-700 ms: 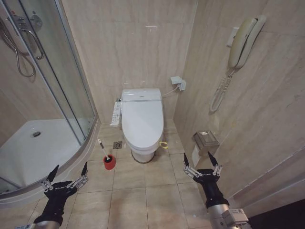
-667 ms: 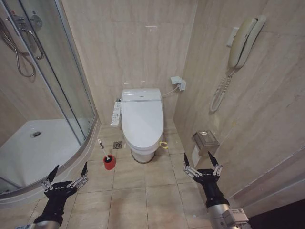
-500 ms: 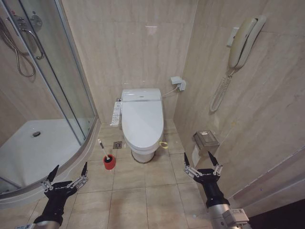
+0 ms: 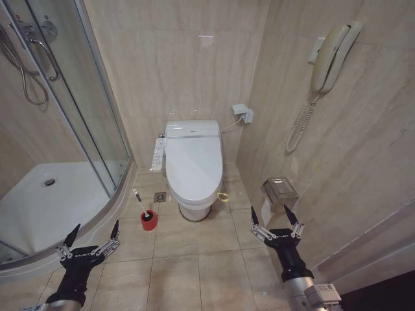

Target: Open the toilet lid, clean the toilet bowl with a toilet brush, close the toilet lid, and flush.

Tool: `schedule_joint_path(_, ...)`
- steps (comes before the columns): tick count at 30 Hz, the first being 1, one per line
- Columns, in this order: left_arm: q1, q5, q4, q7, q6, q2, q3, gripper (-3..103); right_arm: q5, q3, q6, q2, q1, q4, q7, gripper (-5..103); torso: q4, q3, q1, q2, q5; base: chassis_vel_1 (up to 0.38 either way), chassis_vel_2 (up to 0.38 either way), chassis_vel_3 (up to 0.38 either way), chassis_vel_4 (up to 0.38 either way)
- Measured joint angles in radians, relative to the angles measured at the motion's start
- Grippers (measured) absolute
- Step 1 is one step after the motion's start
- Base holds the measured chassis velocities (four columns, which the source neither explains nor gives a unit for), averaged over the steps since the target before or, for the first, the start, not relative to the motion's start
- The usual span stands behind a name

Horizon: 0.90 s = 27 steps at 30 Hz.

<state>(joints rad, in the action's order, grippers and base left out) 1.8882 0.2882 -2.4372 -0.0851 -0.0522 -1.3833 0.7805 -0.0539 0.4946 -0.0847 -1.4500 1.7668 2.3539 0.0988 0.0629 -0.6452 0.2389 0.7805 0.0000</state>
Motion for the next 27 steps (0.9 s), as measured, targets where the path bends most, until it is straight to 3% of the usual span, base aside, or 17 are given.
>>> schedule_joint_path(9, 0.0, 0.0, 0.0, 0.0, 0.0, 0.0, 0.0, 100, -0.006, 0.0, 0.0, 0.003, -0.001, -0.001, 0.001, 100, 0.0002, 0.0, 0.0, 0.0, 0.0, -0.101, 0.109, 0.103, -0.123)
schedule_joint_path(17, 0.0, 0.0, 0.0, 0.0, 0.0, 0.0, 0.0, 100, -0.01, 0.01, -0.008, 0.003, -0.008, -0.001, 0.012, 100, -0.0006, 0.0, 0.0, 0.0, 0.0003, -0.207, 0.218, 0.238, -0.22)
schedule_joint_path(21, 0.0, 0.0, 0.0, 0.0, 0.0, 0.0, 0.0, 100, -0.01, 0.02, -0.023, 0.004, -0.013, -0.008, 0.019, 100, 0.0002, 0.0, 0.001, 0.0, 0.0001, -0.22, 0.207, 0.219, -0.232)
schedule_joint_path(27, 0.0, 0.0, 0.0, 0.0, 0.0, 0.0, 0.0, 100, -0.012, 0.031, -0.036, 0.006, -0.011, -0.011, -0.005, 100, -0.0006, 0.0, 0.0, 0.0, 0.0, -0.065, 0.067, 0.019, -0.071)
